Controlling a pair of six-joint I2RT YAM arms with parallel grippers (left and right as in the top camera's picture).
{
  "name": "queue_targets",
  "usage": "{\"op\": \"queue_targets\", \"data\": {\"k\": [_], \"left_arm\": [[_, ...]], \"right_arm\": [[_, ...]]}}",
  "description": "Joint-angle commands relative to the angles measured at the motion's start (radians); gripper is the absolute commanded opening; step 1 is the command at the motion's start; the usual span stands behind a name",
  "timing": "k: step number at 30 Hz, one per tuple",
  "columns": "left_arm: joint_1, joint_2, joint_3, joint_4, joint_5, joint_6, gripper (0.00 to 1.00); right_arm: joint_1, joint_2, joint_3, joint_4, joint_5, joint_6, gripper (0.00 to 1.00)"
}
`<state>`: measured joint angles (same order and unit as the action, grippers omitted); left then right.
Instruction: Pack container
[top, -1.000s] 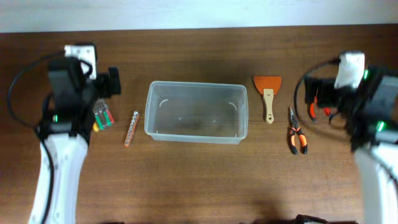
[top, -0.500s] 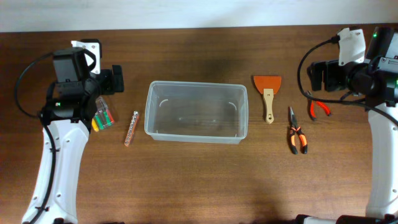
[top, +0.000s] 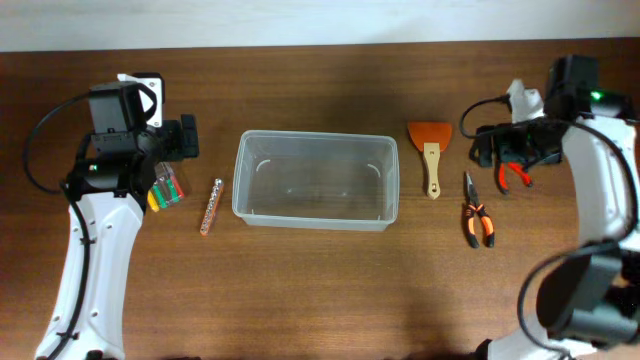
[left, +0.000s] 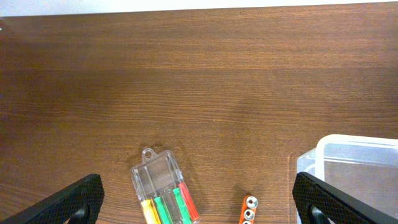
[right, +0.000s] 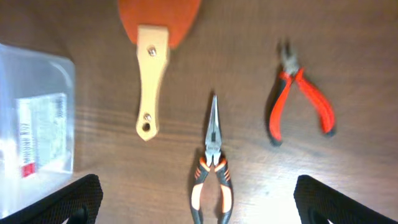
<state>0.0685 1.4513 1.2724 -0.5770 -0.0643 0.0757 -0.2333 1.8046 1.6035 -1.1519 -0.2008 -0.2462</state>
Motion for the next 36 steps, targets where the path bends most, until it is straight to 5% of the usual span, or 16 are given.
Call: {"op": "queue_targets", "data": {"k": [1, 7, 13, 24, 36], "left_arm": [[0.005, -0.004, 0.024, -0.001, -0.011, 0.016, 0.99], [0.004, -0.004, 0.024, -0.008, -0.011, 0.016, 0.99], [0.004, -0.004, 0.024, -0.008, -0.011, 0.016, 0.99], [0.004, -0.004, 0.024, -0.008, -0.011, 0.016, 0.99], [0.004, -0.004, 0.024, -0.008, -0.011, 0.016, 0.99]], "right_arm": [[-0.003, 0.038, 0.016, -0.013, 0.022, 0.019, 0.96], [-0.003, 0.061, 0.016, -0.043, 0.064, 0.019, 0.71], [-0.001, 0.061, 0.016, -0.098, 0.081, 0.019, 0.72], [0.153, 0.084, 0.016, -0.032, 0.083, 0.015, 0.88], [0.203, 0.268, 0.016, 0.041, 0.085, 0.072, 0.86]]}}
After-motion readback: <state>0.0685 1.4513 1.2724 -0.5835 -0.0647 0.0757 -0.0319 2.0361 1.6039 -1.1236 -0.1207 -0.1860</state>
